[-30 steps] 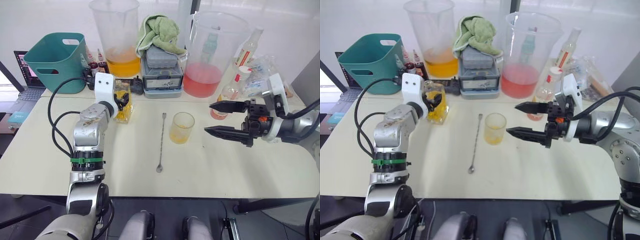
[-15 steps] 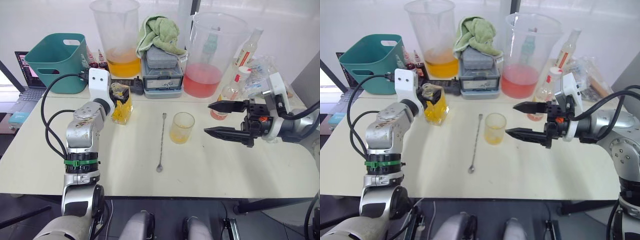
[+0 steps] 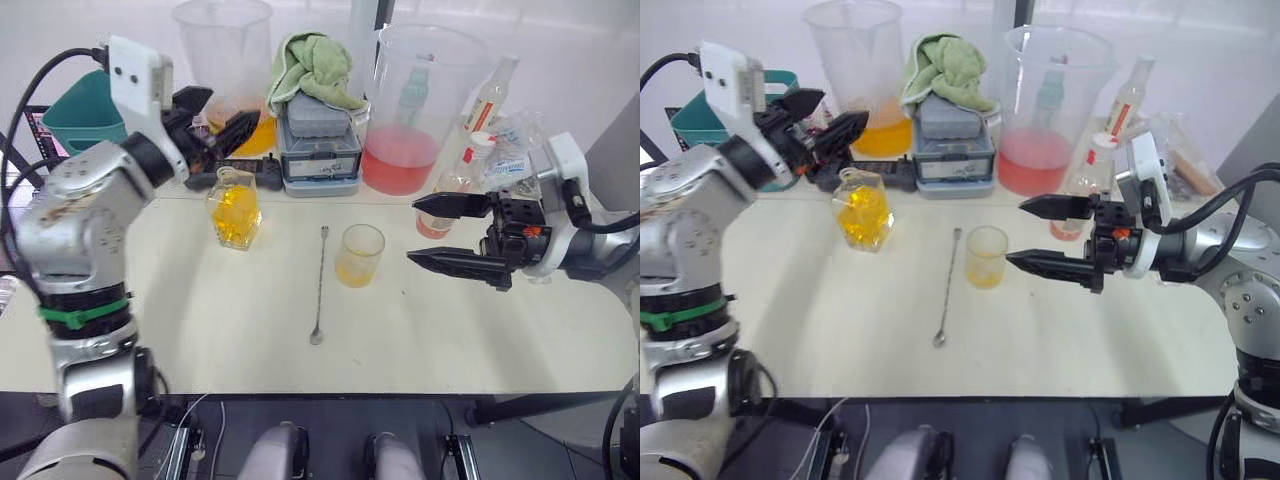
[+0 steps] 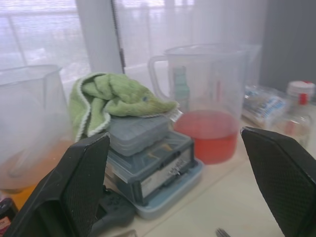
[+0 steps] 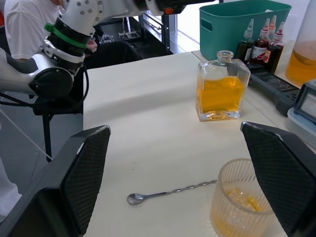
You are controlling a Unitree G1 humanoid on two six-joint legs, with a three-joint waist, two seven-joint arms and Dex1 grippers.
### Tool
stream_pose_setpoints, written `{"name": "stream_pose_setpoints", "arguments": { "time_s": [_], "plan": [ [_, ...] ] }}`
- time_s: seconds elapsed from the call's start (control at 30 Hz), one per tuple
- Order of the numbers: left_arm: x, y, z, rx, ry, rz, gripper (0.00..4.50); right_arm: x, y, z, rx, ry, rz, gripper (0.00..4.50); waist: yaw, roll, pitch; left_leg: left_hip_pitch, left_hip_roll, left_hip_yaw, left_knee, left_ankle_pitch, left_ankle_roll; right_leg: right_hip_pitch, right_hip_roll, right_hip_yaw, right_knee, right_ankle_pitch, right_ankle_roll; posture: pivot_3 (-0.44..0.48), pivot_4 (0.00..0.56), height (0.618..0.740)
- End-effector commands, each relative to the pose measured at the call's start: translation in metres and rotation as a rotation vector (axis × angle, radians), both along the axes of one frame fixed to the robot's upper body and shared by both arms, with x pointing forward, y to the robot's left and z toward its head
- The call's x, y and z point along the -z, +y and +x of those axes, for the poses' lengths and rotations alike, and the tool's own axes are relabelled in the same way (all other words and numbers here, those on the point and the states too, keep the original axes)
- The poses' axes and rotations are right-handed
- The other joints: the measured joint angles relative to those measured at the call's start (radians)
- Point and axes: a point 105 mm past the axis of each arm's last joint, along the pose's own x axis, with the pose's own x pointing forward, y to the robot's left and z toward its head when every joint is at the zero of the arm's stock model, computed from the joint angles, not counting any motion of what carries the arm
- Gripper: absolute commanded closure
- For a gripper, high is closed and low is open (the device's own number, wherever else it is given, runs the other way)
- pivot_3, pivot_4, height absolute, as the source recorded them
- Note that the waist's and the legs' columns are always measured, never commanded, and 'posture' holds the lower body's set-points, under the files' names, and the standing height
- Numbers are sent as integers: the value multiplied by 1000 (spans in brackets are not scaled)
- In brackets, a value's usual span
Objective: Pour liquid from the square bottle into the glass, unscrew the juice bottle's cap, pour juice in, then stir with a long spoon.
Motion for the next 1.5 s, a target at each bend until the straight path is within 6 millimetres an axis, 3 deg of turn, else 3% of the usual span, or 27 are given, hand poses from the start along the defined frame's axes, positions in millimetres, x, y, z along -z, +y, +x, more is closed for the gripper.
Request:
{"name": "stream_pose_setpoints", "arguments": {
  "time_s": [0.03,0.2,0.3,0.37,0.7,0.87,1.0,1.13,1.5],
  "plan": [
    [17,2,-17,20,28,115,25,-2,-3,-3,9,-15,15,0,-2,0,0,1,0,0,0,0,0,1,0,0,-1,0,0,0,150,740],
    [35,11,-36,41,73,116,25,13,-10,-2,57,14,9,0,3,-1,0,4,0,0,-2,-1,-3,1,0,0,-4,0,0,0,150,740],
    [56,1,-71,309,204,86,25,25,-19,2,149,-9,16,0,-1,0,0,4,0,0,-2,-1,-4,0,-1,0,-4,0,0,0,150,740],
    [61,0,-82,379,241,70,25,30,-24,4,209,-25,22,0,-2,0,0,5,0,0,-5,-1,-4,-1,-1,1,-4,-1,-1,0,150,740],
    [97,-8,-79,467,259,194,25,64,-64,2,531,-23,54,0,16,0,0,6,1,1,-5,1,-9,1,1,0,-7,-1,-2,0,150,740],
    [91,-15,-68,491,192,143,25,81,-88,-6,694,-8,87,0,22,1,-1,6,0,0,-7,1,-9,1,1,0,-8,-1,-2,0,150,740],
    [82,-17,-60,485,132,105,25,77,-93,-4,774,-41,160,0,18,1,-1,6,1,1,-7,1,-9,2,2,1,-9,-1,-2,0,150,740],
    [70,-22,-66,526,80,46,25,62,-107,13,859,-79,327,0,9,1,-1,6,2,1,-7,2,-9,2,3,1,-9,-1,-2,0,150,740],
    [71,-28,-77,482,85,30,25,41,-125,89,950,-190,198,0,-10,2,-1,6,2,0,-8,6,-1,1,3,1,-9,-1,-2,0,150,740]
  ]
}}
